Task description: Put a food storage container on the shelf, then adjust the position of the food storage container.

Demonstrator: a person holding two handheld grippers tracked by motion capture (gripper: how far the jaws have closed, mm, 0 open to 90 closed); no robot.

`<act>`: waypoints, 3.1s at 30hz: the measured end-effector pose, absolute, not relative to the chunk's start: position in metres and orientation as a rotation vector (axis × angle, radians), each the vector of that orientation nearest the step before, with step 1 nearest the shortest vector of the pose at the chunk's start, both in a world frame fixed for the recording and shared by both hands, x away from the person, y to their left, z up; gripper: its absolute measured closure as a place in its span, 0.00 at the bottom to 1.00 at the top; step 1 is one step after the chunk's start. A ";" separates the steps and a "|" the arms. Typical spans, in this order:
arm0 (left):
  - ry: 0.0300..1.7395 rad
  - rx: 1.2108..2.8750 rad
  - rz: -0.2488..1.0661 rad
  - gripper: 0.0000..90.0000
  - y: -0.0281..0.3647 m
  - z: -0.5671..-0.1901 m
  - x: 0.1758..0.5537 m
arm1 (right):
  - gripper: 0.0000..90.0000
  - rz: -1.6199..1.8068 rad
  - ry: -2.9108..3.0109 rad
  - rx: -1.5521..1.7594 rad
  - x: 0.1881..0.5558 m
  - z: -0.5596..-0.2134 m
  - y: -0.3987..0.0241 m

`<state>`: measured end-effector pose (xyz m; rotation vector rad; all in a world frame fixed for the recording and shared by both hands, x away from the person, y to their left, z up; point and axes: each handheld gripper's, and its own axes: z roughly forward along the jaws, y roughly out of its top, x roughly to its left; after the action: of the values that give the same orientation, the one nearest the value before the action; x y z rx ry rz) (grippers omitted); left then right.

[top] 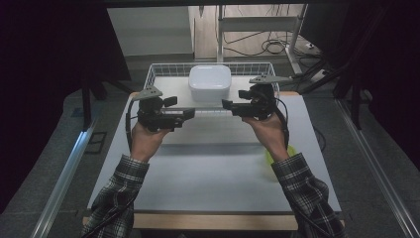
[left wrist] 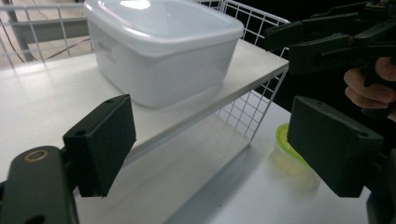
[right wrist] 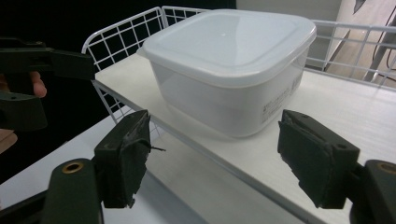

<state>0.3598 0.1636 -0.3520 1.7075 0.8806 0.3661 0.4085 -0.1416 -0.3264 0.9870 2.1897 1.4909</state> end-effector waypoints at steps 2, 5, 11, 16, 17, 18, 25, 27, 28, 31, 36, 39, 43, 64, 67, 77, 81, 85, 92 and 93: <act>0.883 1.712 0.353 0.16 0.165 -0.354 0.357 | 0.27 1.495 2.196 0.984 0.406 -0.328 -0.143; 0.868 1.728 0.349 0.17 0.166 -0.358 0.353 | 0.25 1.481 2.205 0.965 0.402 -0.332 -0.144; 0.830 1.781 0.396 0.15 0.164 -0.368 0.345 | 0.22 1.431 2.218 0.914 0.393 -0.343 -0.146; 0.815 1.802 0.448 0.10 0.163 -0.377 0.337 | 0.18 1.411 2.248 0.888 0.386 -0.353 -0.149; 0.812 1.805 0.458 0.09 0.164 -0.379 0.336 | 0.16 1.412 2.258 0.884 0.382 -0.358 -0.151; 0.812 1.804 0.462 0.09 0.164 -0.381 0.334 | 0.16 1.412 2.258 0.884 0.382 -0.358 -0.151; 0.814 1.821 0.456 0.07 0.167 -0.403 0.322 | 0.11 1.419 2.273 0.896 0.372 -0.378 -0.161; 0.817 1.822 0.456 0.07 0.167 -0.405 0.320 | 0.11 1.417 2.275 0.901 0.371 -0.380 -0.163; 0.819 1.823 0.457 0.07 0.168 -0.408 0.319 | 0.10 1.417 2.272 0.903 0.370 -0.382 -0.164; 0.825 1.824 0.447 0.07 0.170 -0.416 0.312 | 0.08 1.403 2.277 0.893 0.364 -0.389 -0.169; 0.822 1.818 0.443 0.07 0.171 -0.422 0.305 | 0.06 1.394 2.281 0.870 0.357 -0.396 -0.171; 0.817 1.817 0.442 0.06 0.171 -0.426 0.301 | 0.05 1.390 2.286 0.866 0.352 -0.401 -0.172; 0.804 1.814 0.431 0.06 0.170 -0.433 0.294 | 0.05 1.386 2.309 0.855 0.345 -0.408 -0.175; 0.805 1.839 0.440 0.05 0.173 -0.476 0.261 | 0.07 1.341 2.357 0.893 0.317 -0.442 -0.182; 0.803 1.847 0.425 0.04 0.173 -0.482 0.258 | 0.07 1.332 2.372 0.897 0.311 -0.451 -0.182; 0.793 1.913 0.437 0.03 0.171 -0.503 0.243 | 0.07 1.316 2.414 0.892 0.297 -0.469 -0.184; 0.809 1.923 0.450 0.03 0.173 -0.506 0.242 | 0.07 1.283 2.426 0.896 0.296 -0.474 -0.185; 0.829 1.910 0.454 0.03 0.177 -0.508 0.243 | 0.07 1.265 2.415 0.923 0.299 -0.477 -0.189; 0.849 1.913 0.439 0.03 0.180 -0.512 0.246 | 0.02 1.228 2.411 0.954 0.305 -0.479 -0.194; 0.849 1.916 0.441 0.03 0.179 -0.512 0.246 | 0.02 1.230 2.408 0.962 0.305 -0.478 -0.195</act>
<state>0.2459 0.1794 -0.5122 1.9162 0.8491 0.4406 0.3051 -0.1948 -0.4778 0.9625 2.4078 1.2298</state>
